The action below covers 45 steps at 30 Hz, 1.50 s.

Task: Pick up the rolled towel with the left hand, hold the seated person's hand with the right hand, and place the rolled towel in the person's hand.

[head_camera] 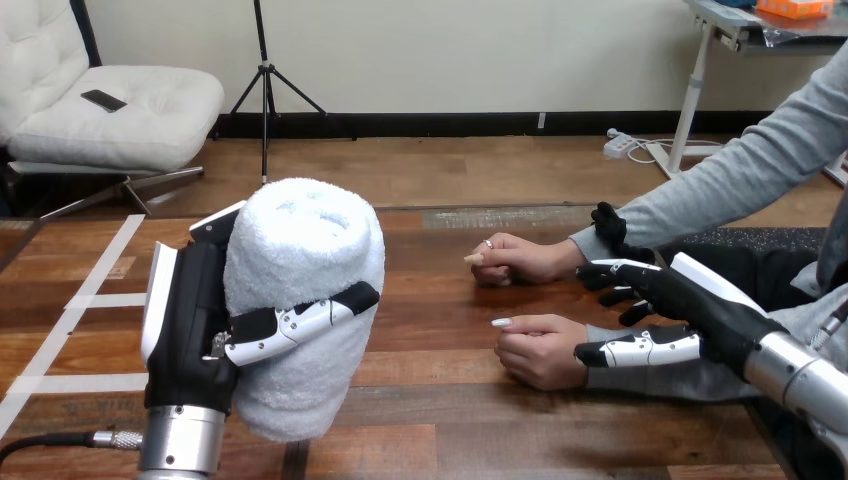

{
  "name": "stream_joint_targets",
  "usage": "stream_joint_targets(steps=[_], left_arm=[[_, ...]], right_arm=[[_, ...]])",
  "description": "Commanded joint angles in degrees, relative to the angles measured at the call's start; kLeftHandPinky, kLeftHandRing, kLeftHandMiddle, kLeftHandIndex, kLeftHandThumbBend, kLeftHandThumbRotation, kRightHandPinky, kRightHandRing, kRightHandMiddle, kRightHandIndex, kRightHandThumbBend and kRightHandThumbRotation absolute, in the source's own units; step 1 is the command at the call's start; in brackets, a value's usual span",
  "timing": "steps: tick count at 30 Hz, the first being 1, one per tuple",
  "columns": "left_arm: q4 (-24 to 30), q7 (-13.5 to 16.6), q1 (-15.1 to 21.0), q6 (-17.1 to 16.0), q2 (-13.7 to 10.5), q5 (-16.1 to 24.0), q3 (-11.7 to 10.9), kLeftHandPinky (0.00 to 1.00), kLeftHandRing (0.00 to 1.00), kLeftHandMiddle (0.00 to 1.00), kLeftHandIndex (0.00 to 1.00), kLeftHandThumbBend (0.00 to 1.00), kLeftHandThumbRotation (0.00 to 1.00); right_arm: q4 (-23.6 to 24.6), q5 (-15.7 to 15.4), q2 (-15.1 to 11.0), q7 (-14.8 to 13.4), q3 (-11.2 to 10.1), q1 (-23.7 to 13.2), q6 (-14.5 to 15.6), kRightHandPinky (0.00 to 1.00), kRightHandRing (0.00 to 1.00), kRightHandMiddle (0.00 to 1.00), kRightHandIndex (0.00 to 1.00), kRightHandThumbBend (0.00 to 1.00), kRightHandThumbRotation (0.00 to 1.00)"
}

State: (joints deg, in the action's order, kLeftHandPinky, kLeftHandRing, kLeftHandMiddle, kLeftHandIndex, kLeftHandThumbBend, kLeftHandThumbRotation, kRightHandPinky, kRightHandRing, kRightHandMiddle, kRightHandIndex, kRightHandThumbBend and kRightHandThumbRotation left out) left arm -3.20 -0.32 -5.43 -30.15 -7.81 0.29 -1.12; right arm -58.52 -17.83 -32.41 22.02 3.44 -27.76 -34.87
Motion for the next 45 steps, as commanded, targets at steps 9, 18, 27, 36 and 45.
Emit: stream_joint_targets(steps=[9, 18, 27, 36, 45], left_arm=[[4.3, -0.3, 2.2, -0.5, 0.7, -1.2, -1.1, 0.27, 0.32, 0.38, 0.39, 0.56, 0.00], [4.6, -0.3, 2.0, -0.5, 0.6, -1.1, -1.2, 0.27, 0.32, 0.38, 0.39, 0.56, 0.00], [4.7, -0.8, 1.9, -0.4, 0.6, -2.0, -1.3, 0.27, 0.32, 0.38, 0.39, 0.56, 0.00], [4.8, -1.1, 1.8, -0.6, 0.4, -2.2, -1.4, 0.27, 0.32, 0.38, 0.39, 0.56, 0.00], [4.8, -1.7, 1.7, -0.7, 0.4, -2.8, -1.2, 0.27, 0.32, 0.38, 0.39, 0.57, 0.00]], right_arm=[[-4.6, -3.3, -2.7, -1.3, 3.4, -8.0, 1.9, 0.75, 0.85, 0.89, 0.89, 1.00, 0.34], [-6.3, -5.2, -2.9, -2.6, 5.1, -9.0, 3.2, 0.73, 0.83, 0.88, 0.89, 1.00, 0.32], [-7.8, -6.2, -3.0, -3.4, 6.4, -9.9, 3.8, 0.72, 0.82, 0.87, 0.87, 1.00, 0.28], [-8.4, -7.1, -3.1, -3.6, 7.7, -10.9, 5.3, 0.74, 0.82, 0.86, 0.86, 1.00, 0.18], [-8.7, -9.4, -3.3, -4.5, 9.7, -11.9, 6.8, 0.75, 0.83, 0.86, 0.85, 1.00, 0.14]])
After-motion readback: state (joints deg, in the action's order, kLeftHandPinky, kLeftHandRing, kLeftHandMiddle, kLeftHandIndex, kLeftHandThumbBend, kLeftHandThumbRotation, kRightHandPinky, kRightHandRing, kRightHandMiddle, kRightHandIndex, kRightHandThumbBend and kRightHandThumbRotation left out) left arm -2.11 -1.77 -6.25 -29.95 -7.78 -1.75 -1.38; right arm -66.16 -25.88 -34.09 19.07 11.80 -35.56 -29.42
